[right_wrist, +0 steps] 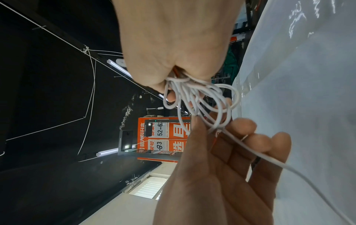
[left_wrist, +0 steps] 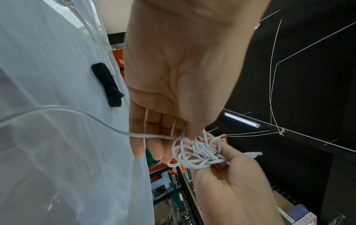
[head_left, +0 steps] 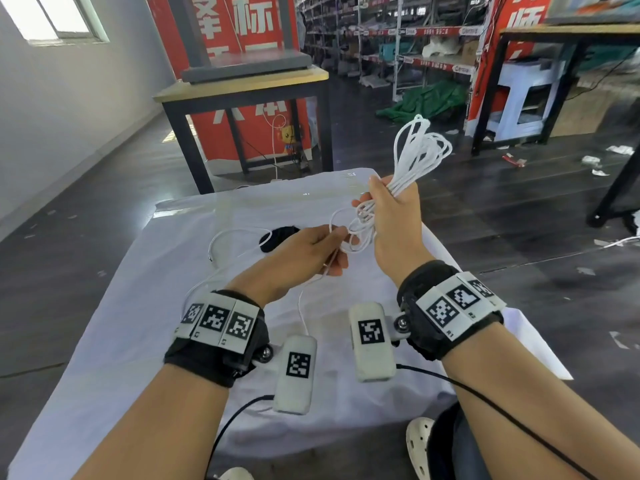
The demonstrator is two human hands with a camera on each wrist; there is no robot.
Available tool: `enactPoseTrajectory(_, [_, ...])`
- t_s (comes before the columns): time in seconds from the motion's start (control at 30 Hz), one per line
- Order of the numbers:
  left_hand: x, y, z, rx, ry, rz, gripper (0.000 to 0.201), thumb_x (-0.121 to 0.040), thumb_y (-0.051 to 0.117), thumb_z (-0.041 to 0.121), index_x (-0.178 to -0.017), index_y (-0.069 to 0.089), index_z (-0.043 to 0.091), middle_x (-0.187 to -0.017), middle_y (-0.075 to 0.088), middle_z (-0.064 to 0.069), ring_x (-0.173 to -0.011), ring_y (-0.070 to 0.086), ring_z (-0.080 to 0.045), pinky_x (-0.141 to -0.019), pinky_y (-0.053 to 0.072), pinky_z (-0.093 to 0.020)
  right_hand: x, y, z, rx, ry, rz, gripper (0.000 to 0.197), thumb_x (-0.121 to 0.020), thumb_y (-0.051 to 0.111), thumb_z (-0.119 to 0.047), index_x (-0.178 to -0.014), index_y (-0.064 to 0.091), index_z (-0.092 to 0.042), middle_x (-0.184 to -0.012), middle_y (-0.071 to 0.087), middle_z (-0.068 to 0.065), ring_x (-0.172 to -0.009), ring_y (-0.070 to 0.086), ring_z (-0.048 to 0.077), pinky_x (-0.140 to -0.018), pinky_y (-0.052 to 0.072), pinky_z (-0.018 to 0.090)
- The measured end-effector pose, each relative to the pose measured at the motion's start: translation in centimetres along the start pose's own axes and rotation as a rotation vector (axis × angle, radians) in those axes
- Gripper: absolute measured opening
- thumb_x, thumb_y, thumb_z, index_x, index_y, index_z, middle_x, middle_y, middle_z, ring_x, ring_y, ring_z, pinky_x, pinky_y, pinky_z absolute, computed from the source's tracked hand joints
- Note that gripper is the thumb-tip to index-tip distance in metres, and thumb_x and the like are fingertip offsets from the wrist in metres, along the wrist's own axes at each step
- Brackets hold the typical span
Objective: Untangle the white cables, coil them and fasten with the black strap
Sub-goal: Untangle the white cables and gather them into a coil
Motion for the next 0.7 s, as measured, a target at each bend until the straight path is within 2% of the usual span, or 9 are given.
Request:
enactPoseTrajectory(0.1, [0.0, 0.0, -0.1, 0.011, -0.046, -0.017, 0.039, -0.103, 0.036, 0.035, -0.108, 0.061, 0.005, -0.075, 0.064, -0.002, -0.071, 0.059, -0.016, -0.086, 0.053, -0.038, 0.3, 0.3, 0.0, -0.044, 0.035, -0.081, 0.015, -0.097, 0.047, -0.005, -0.091, 0.043, -0.017, -0.072, 0.052, 0.002, -0.068, 0.056, 0.015, -0.068, 0.05, 0.028])
enactPoseTrajectory(0.2, [0.0, -0.2, -0.4, -0.04, -0.099, -0.038, 0.041, -0.103, 0.036, 0.034, -0.109, 0.059, 0.001, -0.07, 0.063, -0.001, -0.062, 0.056, -0.015, -0.088, 0.052, -0.044, 0.6, 0.4, 0.0, -0.014, 0.029, -0.162, 0.008, -0.099, 0.045, -0.006, -0.1, 0.043, -0.014, -0.075, 0.052, -0.001, -0.063, 0.06, 0.007, -0.065, 0.052, 0.026])
enactPoseTrajectory(0.27, [0.0, -0.1, -0.6, -0.07, -0.126, -0.069, 0.042, -0.102, 0.037, 0.037, -0.106, 0.061, 0.003, -0.07, 0.063, -0.001, -0.061, 0.056, -0.014, -0.09, 0.053, -0.045, 0.7, 0.5, 0.2, 0.083, -0.017, -0.172, 0.011, -0.1, 0.044, -0.009, -0.11, 0.042, -0.012, -0.081, 0.052, -0.001, -0.071, 0.059, 0.01, -0.07, 0.053, 0.029])
enactPoseTrajectory(0.33, [0.2, 0.1, -0.6, -0.128, -0.118, -0.11, 0.043, -0.101, 0.037, 0.042, -0.103, 0.065, 0.01, -0.068, 0.063, 0.003, -0.063, 0.058, -0.013, -0.089, 0.053, -0.042, 0.6, 0.4, 0.2, 0.169, -0.076, -0.137, 0.015, -0.1, 0.043, -0.01, -0.114, 0.041, -0.013, -0.088, 0.053, 0.003, -0.078, 0.06, 0.019, -0.073, 0.054, 0.033])
enactPoseTrajectory(0.43, [0.6, 0.3, -0.8, -0.216, -0.122, -0.218, 0.037, -0.102, 0.038, 0.037, -0.108, 0.066, 0.014, -0.069, 0.061, 0.004, -0.069, 0.057, -0.013, -0.086, 0.052, -0.037, -0.1, -0.3, -0.2, 0.203, -0.158, 0.001, 0.012, -0.099, 0.041, -0.006, -0.11, 0.037, -0.011, -0.082, 0.05, 0.003, -0.069, 0.057, 0.016, -0.065, 0.052, 0.024])
enactPoseTrajectory(0.5, [1.1, 0.1, -1.0, -0.265, -0.148, -0.313, 0.031, -0.102, 0.041, 0.029, -0.116, 0.064, 0.013, -0.073, 0.061, 0.004, -0.071, 0.056, -0.013, -0.08, 0.052, -0.028, -0.6, -1.0, -0.8, 0.32, -0.297, 0.092, 0.018, -0.096, 0.042, -0.006, -0.111, 0.037, -0.014, -0.101, 0.047, 0.006, -0.089, 0.056, 0.023, -0.082, 0.052, 0.032])
enactPoseTrajectory(0.57, [1.5, -0.2, -0.8, -0.275, -0.154, -0.384, 0.027, -0.101, 0.046, 0.02, -0.122, 0.061, 0.013, -0.075, 0.061, 0.003, -0.072, 0.056, -0.014, -0.075, 0.052, -0.023, -0.8, -1.4, -1.3, 0.509, -0.405, 0.097, 0.025, -0.094, 0.044, -0.001, -0.117, 0.04, -0.008, -0.114, 0.04, 0.006, -0.101, 0.046, 0.02, -0.092, 0.04, 0.023])
enactPoseTrajectory(0.63, [1.8, -0.7, -0.1, -0.228, -0.133, -0.41, 0.026, -0.099, 0.048, 0.014, -0.122, 0.063, 0.014, -0.076, 0.06, 0.0, -0.073, 0.056, -0.014, -0.076, 0.053, -0.023, -0.6, -1.3, -1.4, 0.683, -0.446, 0.037, 0.022, -0.094, 0.043, 0.004, -0.115, 0.043, 0.002, -0.11, 0.036, 0.004, -0.093, 0.039, 0.013, -0.082, 0.03, 0.012])
enactPoseTrajectory(0.7, [2.0, -1.4, 0.6, -0.183, -0.093, -0.411, 0.025, -0.098, 0.05, 0.012, -0.117, 0.066, 0.013, -0.077, 0.059, 0.0, -0.073, 0.057, -0.011, -0.074, 0.052, -0.021, -0.3, -1.1, -1.1, 0.798, -0.431, -0.057, 0.016, -0.095, 0.044, 0.002, -0.111, 0.044, 0.001, -0.104, 0.038, 0.004, -0.084, 0.039, 0.015, -0.071, 0.028, 0.013])
Point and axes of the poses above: each hand's wrist, its own x-axis away from the middle knuckle, its own y-axis out of the palm, z = x × y, the point moved 3 cm from there along -x, towards the middle knuckle
